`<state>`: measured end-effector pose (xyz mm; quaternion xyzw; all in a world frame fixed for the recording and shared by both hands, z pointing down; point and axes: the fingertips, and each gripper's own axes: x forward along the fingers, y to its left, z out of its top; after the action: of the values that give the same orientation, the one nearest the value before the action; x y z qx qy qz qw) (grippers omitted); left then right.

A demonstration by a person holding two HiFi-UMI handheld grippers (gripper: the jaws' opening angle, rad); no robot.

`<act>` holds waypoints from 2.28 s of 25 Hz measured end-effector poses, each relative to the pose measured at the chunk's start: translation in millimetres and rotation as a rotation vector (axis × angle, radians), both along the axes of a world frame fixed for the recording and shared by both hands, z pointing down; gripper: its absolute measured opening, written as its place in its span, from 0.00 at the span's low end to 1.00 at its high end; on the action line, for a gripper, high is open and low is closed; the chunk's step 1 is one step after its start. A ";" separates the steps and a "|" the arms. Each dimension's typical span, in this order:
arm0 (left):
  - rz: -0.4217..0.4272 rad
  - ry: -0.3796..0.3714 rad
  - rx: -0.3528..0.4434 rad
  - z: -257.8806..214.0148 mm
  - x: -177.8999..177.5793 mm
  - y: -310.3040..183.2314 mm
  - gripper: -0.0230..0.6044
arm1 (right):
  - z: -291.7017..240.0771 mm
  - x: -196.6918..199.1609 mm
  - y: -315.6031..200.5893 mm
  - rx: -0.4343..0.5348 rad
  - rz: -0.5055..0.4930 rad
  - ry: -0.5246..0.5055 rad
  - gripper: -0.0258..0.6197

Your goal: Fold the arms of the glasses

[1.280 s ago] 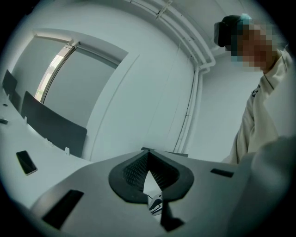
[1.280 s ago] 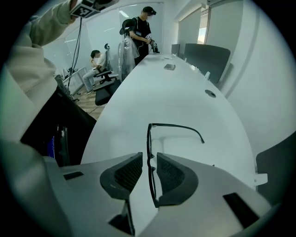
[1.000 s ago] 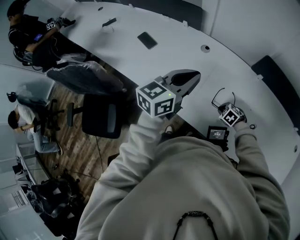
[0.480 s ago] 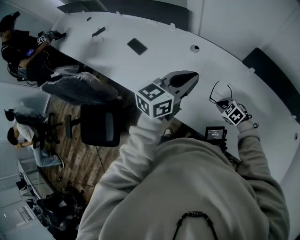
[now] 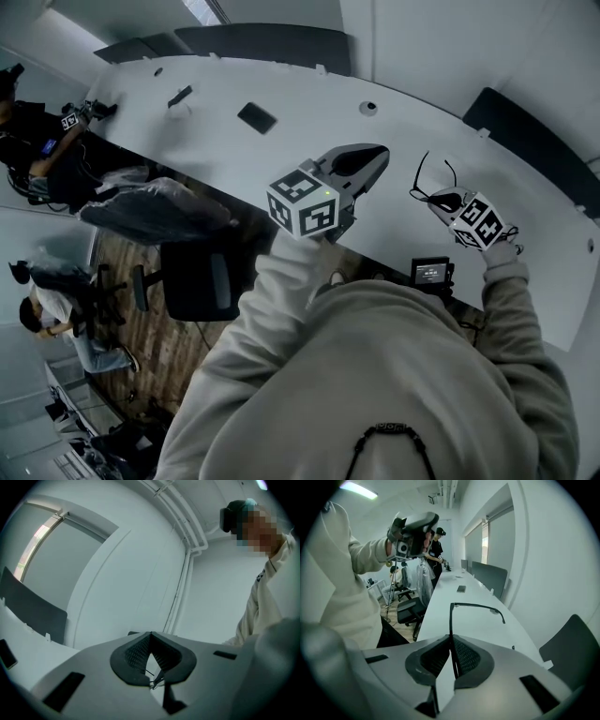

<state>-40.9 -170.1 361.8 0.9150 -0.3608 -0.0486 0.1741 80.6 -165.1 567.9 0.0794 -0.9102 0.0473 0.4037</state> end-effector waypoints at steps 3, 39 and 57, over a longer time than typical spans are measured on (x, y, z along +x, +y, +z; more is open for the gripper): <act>0.017 0.005 0.018 -6.5 0.7 -6.5 0.04 | -34.7 -2.4 0.3 -0.004 0.029 -0.075 0.10; 0.178 -0.516 0.482 -45.5 63.2 -2.5 0.20 | -291.2 -34.9 107.9 -0.462 0.122 -0.877 0.10; 0.222 -0.527 0.480 -46.1 83.1 19.2 0.06 | -307.2 -22.3 116.1 -0.435 0.074 -0.934 0.10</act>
<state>42.2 -150.9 315.7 0.9444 -0.2703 0.1243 -0.1400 58.3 -49.0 260.8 -0.0038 -0.9591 0.2802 -0.0404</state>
